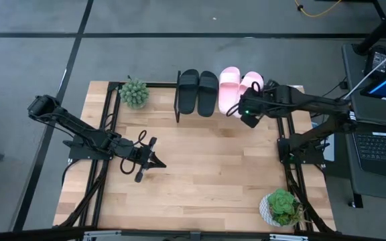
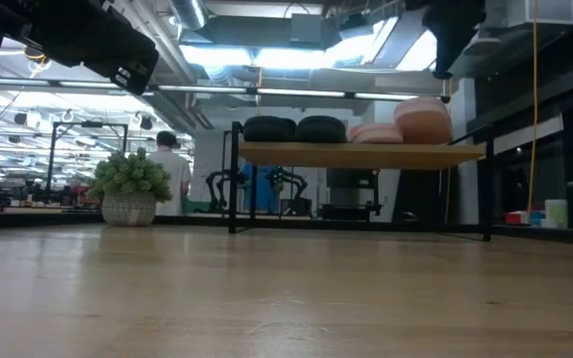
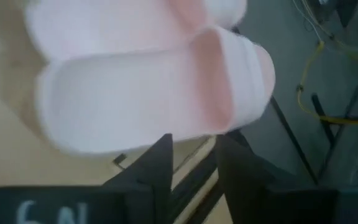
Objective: Pick and place slides into the shelf
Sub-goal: Put the pink slide on the shelf
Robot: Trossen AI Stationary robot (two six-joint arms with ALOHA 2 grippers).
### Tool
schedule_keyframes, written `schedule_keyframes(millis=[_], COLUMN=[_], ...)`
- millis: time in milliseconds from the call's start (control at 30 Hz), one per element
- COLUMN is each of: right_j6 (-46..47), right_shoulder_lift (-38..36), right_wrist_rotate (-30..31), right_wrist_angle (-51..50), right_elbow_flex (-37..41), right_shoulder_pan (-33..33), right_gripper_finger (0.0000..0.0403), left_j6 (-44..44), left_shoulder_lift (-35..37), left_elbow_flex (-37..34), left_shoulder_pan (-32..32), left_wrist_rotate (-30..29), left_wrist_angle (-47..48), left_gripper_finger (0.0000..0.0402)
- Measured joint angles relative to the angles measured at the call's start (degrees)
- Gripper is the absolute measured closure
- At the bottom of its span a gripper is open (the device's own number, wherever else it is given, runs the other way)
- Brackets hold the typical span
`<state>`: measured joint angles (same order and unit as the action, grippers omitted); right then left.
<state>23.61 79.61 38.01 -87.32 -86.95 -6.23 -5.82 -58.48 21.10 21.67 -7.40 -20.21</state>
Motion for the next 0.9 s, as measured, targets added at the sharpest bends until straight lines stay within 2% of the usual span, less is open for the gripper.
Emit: schedule_keyframes(millis=[167,300,500,900], right_j6=[1.99,3.12,3.15,1.36], right_shoulder_lift=[-0.02,-0.02,-0.02,-0.33], right_wrist_rotate=[0.47,-0.56,-0.55,0.95], right_wrist_angle=[2.32,6.81,8.62,8.69], right_elbow_flex=[3.02,5.82,8.93,9.02], right_shoulder_pan=[-3.65,-6.26,-9.6,-13.47], right_gripper_finger=[0.0241,0.0221,0.0217,0.0223], left_j6=[0.0,0.0,0.0,0.0], left_shoulder_lift=[0.0,0.0,0.0,0.0], left_elbow_flex=[0.02,0.01,0.01,0.01], left_shoulder_pan=[0.0,-0.01,-0.01,-0.02], left_wrist_rotate=[0.0,0.0,0.0,-0.02], left_wrist_angle=[0.0,0.0,0.0,0.0], left_gripper_finger=[0.0398,0.0398,0.0398,0.0398])
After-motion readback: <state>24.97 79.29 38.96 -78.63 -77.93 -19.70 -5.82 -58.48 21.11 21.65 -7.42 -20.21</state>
